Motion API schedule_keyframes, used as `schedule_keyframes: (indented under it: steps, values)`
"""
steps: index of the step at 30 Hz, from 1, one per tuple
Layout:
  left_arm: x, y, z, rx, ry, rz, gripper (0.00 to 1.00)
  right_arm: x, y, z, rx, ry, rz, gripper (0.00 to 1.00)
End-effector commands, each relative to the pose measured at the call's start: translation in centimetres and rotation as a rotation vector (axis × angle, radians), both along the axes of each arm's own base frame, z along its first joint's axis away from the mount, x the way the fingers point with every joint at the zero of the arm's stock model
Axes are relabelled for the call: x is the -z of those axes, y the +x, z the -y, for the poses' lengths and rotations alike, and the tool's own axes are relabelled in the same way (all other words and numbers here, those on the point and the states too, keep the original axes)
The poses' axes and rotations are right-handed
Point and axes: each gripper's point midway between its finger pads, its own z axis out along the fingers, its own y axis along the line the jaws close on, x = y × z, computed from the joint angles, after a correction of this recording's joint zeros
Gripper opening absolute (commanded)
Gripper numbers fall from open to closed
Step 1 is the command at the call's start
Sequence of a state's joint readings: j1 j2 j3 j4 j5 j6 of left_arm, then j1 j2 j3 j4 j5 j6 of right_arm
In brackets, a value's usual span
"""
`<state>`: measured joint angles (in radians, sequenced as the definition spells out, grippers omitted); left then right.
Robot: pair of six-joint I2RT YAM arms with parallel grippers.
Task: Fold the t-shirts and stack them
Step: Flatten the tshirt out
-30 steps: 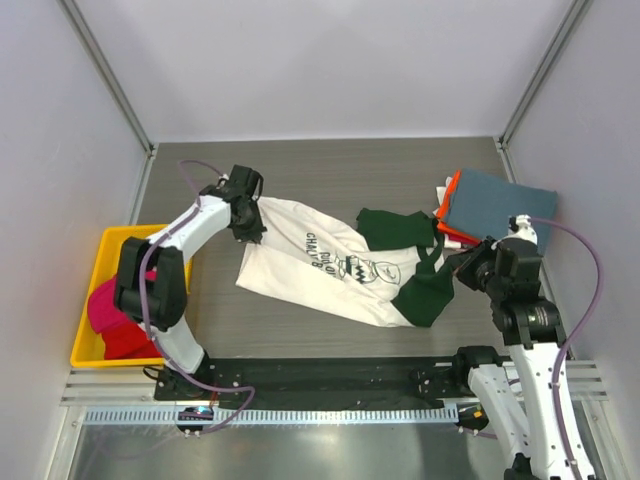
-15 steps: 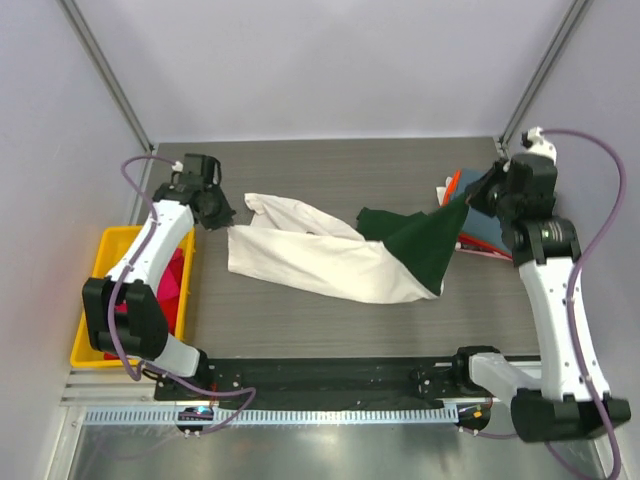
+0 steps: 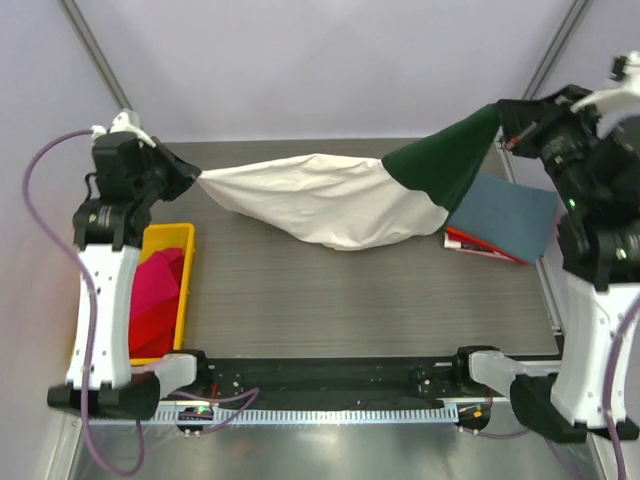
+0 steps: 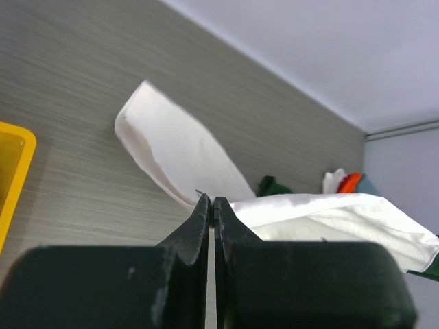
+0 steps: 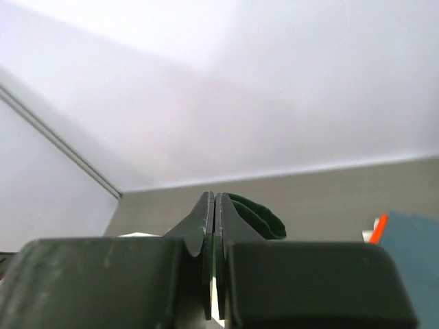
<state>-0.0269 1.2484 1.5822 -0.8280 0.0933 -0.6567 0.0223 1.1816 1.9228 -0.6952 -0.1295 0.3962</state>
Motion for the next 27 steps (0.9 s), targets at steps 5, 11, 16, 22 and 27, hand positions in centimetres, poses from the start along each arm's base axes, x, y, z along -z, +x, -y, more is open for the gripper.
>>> schedule_keyframes:
  steps: [5,11,16,22,27]
  values:
    - [-10.4,-9.3,-0.4,-0.044,-0.075,0.327,0.00,-11.6,-17.3,0.8,0.024,-0.001,0.513,0.01]
    - [-16.4,-15.2,-2.0,-0.137,-0.098,0.537,0.00,-14.8,-26.3,2.5,0.110,0.028,0.728,0.01]
    - [-18.1,-15.7,-1.9,-0.134,-0.107,0.538,0.00,-16.0,-26.2,2.3,0.091,0.054,0.740,0.01]
    - [-14.3,-10.7,-2.2,-0.143,-0.059,0.409,0.00,-13.5,-15.0,0.9,0.021,0.122,0.519,0.01]
    - [-8.1,-4.8,-2.2,-0.145,-0.021,0.245,0.00,-6.8,-3.2,-0.7,-0.038,0.182,0.233,0.01]
